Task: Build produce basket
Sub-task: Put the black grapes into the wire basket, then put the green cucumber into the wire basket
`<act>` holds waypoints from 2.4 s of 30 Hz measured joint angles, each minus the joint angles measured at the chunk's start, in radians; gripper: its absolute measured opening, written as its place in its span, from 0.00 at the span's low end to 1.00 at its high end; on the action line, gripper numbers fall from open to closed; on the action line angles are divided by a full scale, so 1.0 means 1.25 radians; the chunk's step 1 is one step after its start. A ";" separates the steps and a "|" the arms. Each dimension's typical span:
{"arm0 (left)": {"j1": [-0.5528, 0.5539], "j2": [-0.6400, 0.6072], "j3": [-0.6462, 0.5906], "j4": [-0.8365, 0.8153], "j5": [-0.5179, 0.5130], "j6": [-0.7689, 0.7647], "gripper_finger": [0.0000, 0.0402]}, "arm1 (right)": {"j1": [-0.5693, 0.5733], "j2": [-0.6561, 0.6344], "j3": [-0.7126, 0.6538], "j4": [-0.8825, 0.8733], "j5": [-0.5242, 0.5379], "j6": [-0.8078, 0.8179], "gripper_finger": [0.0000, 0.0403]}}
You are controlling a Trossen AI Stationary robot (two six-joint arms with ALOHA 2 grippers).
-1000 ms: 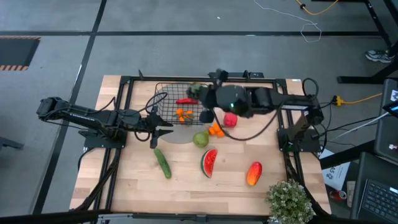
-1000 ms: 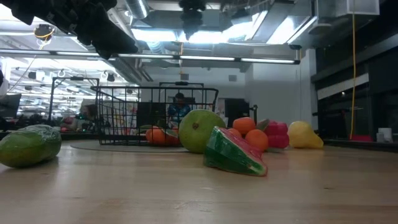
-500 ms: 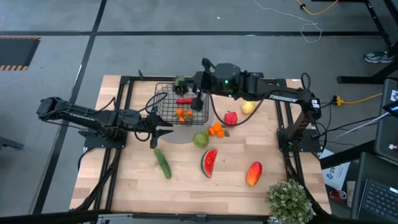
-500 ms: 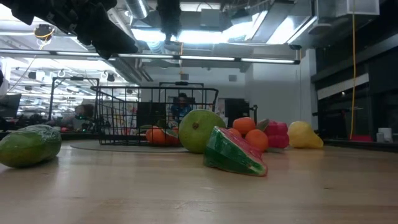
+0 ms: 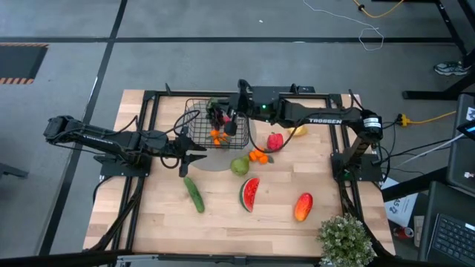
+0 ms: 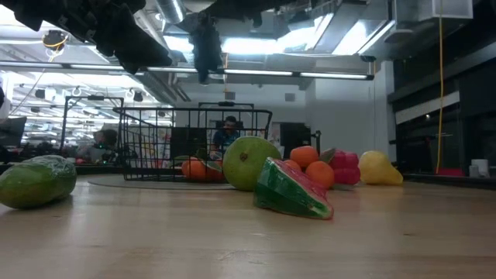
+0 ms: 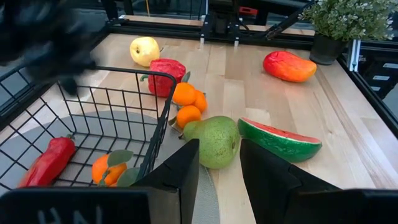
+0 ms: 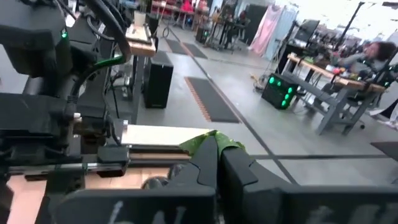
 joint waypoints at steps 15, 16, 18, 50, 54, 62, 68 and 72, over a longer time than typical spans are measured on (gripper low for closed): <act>0.000 0.000 0.000 0.000 0.000 0.000 0.29 | -0.001 -0.001 -0.040 0.035 -0.020 0.002 0.41; 0.000 0.000 0.000 0.000 0.000 0.000 0.29 | -0.001 -0.001 -0.040 0.031 -0.020 0.015 0.44; 0.000 0.000 0.000 0.000 0.000 0.000 0.29 | 0.001 -0.001 -0.040 0.020 -0.020 0.056 0.49; 0.000 0.000 0.000 0.031 0.000 -0.006 0.28 | 0.286 -0.018 -0.040 -0.820 -0.034 0.537 0.53; 0.000 0.000 0.000 0.038 0.001 -0.080 0.29 | 0.329 -0.030 -0.040 -0.884 0.046 0.577 0.53; -0.068 0.038 0.141 0.030 0.224 -0.103 0.28 | 0.380 -0.046 -0.040 -0.971 0.141 0.644 0.53; -0.188 0.161 0.359 -0.351 0.168 0.187 0.28 | 0.385 -0.048 -0.040 -0.972 0.145 0.666 0.53; -0.227 0.220 0.432 -0.554 0.100 0.252 0.28 | 0.385 -0.048 -0.040 -0.974 0.147 0.665 0.53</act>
